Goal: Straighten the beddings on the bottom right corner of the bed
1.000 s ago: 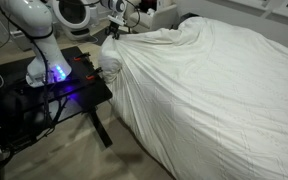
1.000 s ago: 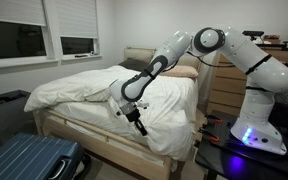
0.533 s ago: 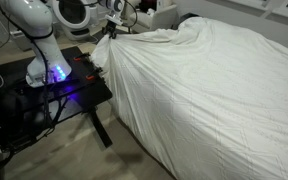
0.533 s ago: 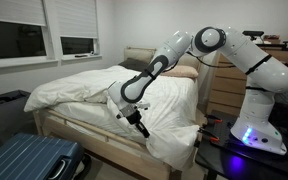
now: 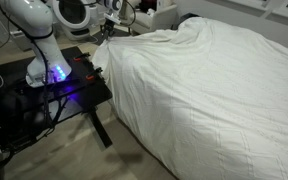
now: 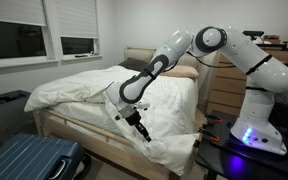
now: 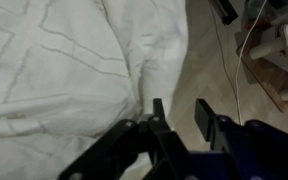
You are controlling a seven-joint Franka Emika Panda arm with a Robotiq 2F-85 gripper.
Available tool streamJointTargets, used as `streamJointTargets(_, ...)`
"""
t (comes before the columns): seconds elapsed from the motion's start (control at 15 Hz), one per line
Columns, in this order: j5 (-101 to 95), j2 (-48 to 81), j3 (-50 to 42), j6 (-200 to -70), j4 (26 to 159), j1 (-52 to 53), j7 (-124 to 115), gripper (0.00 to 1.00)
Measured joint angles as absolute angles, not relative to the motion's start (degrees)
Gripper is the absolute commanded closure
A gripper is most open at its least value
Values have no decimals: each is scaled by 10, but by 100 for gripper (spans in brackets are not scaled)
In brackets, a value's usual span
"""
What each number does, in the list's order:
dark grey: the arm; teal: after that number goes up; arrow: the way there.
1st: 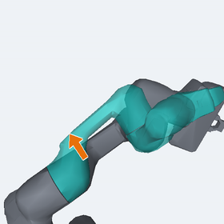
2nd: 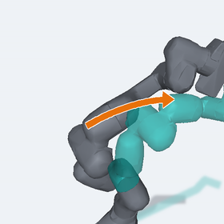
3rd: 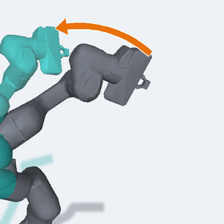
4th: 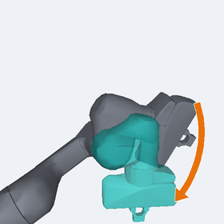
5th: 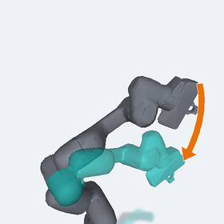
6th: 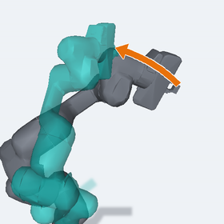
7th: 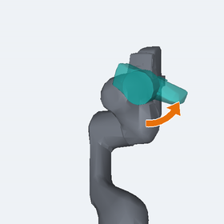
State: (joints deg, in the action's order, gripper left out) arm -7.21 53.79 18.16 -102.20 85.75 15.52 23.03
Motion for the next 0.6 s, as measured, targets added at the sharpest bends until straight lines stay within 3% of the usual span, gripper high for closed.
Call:
streamJointTargets(0.27, -75, 537, 176, -1061, 841, 176, 189, 1)
streamJointTargets(0.6, -111, 537, 118, -1154, 837, 196, 122, 0)
